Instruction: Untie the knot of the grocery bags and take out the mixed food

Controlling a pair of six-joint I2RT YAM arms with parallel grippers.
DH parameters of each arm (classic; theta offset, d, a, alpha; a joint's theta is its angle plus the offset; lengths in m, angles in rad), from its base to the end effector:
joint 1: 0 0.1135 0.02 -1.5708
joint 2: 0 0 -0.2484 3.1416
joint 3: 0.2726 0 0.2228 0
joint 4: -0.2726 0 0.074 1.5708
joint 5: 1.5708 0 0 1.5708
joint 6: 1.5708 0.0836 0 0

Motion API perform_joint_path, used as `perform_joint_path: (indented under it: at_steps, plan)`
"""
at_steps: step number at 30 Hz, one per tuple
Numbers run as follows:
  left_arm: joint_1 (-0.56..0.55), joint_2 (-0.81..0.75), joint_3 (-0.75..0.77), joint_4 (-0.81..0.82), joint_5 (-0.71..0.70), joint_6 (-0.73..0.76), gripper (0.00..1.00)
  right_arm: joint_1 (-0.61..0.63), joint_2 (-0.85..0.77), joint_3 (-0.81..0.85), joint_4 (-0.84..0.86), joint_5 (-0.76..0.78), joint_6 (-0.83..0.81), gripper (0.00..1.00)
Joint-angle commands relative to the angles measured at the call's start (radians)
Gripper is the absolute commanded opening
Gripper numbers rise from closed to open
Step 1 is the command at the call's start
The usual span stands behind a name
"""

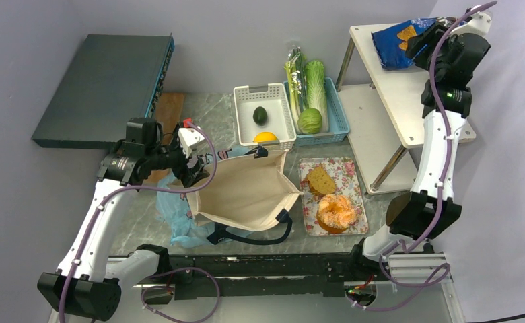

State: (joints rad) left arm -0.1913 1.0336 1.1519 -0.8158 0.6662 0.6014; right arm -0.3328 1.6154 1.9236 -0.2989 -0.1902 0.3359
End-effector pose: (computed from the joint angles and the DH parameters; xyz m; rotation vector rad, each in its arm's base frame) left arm 0.1924 -0.0899 0.3221 1.1320 1.8199 -0.5157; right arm 0.3581 -0.1071 0.4854 0.3692 1.5194 0.1509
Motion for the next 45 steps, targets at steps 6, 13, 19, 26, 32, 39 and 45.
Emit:
perform_joint_path:
  at_steps: [6, 13, 19, 26, 32, 39, 45]
  plan:
    - [0.003, -0.003, 0.009, 0.011, 0.028, 0.018, 0.97, 0.12, 0.139, 0.231, -0.119, 0.015, -0.21, 0.59]
    - [0.003, -0.019, -0.002, 0.006, 0.009, 0.035, 0.97, 0.14, 0.227, 0.231, -0.097, 0.101, -0.312, 0.6]
    - [0.003, -0.016, -0.007, 0.005, 0.01, 0.041, 0.97, 0.144, 0.319, 0.276, -0.173, 0.128, -0.368, 0.48]
    - [0.004, -0.011, -0.011, 0.006, 0.006, 0.047, 0.97, 0.152, 0.363, 0.303, -0.191, -0.064, -0.285, 0.46]
    - [0.007, -0.016, -0.008, -0.002, -0.002, 0.049, 0.97, 0.178, 0.339, 0.26, -0.188, -0.104, -0.267, 0.24]
    - [0.008, -0.008, -0.008, 0.003, 0.003, 0.039, 0.97, 0.167, 0.387, 0.328, -0.205, -0.114, -0.253, 0.27]
    - [0.01, -0.001, -0.006, 0.004, -0.008, 0.032, 0.97, 0.167, 0.376, 0.319, -0.14, -0.184, -0.212, 0.38]
